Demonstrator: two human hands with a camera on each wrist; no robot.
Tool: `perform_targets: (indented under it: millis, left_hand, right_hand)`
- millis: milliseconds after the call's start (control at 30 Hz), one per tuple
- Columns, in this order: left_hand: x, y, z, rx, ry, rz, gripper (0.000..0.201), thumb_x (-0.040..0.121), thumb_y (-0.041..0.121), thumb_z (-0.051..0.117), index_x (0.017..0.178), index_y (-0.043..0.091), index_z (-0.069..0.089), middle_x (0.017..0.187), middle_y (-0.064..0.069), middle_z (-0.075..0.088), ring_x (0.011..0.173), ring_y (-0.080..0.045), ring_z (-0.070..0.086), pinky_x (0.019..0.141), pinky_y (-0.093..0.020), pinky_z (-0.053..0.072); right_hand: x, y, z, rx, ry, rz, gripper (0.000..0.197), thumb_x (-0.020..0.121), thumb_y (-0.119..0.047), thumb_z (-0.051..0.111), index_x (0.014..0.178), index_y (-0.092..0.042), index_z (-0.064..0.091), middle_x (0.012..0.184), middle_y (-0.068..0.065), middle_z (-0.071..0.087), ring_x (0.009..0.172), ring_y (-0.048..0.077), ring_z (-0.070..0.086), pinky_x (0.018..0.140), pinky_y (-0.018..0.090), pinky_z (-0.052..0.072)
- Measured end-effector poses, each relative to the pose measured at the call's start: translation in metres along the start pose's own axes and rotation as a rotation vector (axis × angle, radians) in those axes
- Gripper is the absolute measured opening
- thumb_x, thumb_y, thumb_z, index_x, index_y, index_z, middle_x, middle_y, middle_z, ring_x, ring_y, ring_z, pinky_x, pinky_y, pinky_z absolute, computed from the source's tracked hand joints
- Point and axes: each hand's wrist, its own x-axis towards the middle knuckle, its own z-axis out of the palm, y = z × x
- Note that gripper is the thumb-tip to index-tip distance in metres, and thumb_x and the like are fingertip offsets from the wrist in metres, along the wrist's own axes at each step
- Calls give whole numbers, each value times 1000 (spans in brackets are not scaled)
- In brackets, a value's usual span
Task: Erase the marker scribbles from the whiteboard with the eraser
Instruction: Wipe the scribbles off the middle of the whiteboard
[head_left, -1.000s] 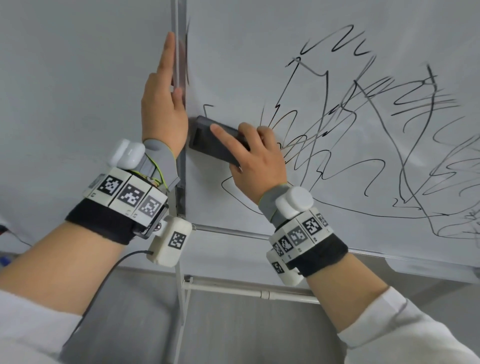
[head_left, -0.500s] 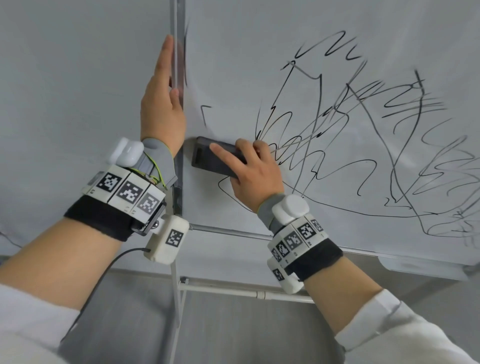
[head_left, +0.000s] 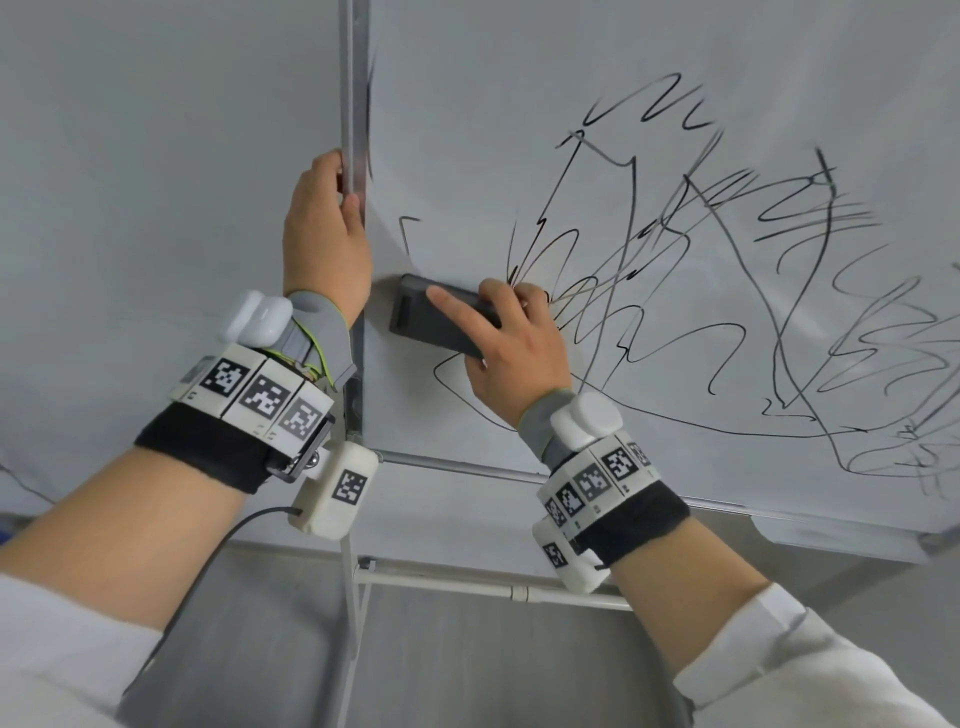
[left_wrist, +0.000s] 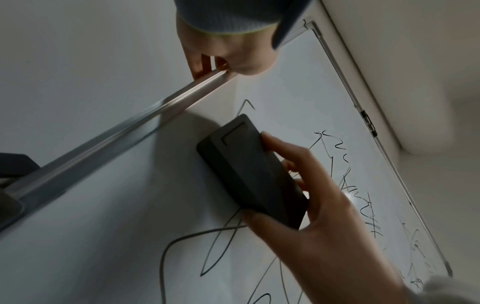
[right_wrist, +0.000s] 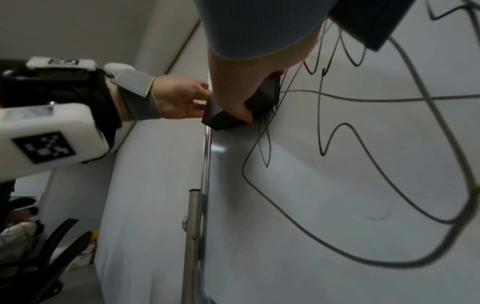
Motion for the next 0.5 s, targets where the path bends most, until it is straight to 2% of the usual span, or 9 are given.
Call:
perform_targets:
  millis: [133, 300, 367, 500]
  left_hand:
    - [1, 0, 0, -9, -5, -9, 27, 94, 5, 38, 116, 2, 52, 114, -14, 56, 104, -27, 51, 86, -31, 37]
    - [-1, 0, 1, -26, -10, -50, 27, 95, 7, 36, 115, 3, 53, 114, -14, 57, 105, -26, 52, 87, -32, 39]
    - [-2, 0, 1, -9, -10, -55, 26, 95, 7, 36, 114, 2, 52, 113, -15, 57, 104, -27, 52, 86, -34, 39]
    - [-5, -1, 1, 29, -20, -61, 24, 96, 8, 36, 114, 2, 50, 113, -15, 56, 104, -28, 51, 86, -33, 38]
  right_hand:
    - [34, 1, -17, 10, 100, 6, 65, 66, -6, 65, 128, -25, 58, 108, 11, 56, 91, 29, 37, 67, 37, 47]
    - [62, -5, -27, 14, 159, 53, 66, 66, -6, 64, 130, -24, 57, 109, 13, 58, 91, 31, 38, 65, 36, 47]
    - [52, -7, -22, 17, 142, 33, 67, 66, -6, 66, 130, -24, 57, 108, 13, 58, 91, 29, 36, 66, 37, 47]
    - [23, -12, -8, 3, 11, 10, 67, 66, -5, 66, 129, -26, 57, 108, 12, 58, 92, 29, 35, 64, 37, 48]
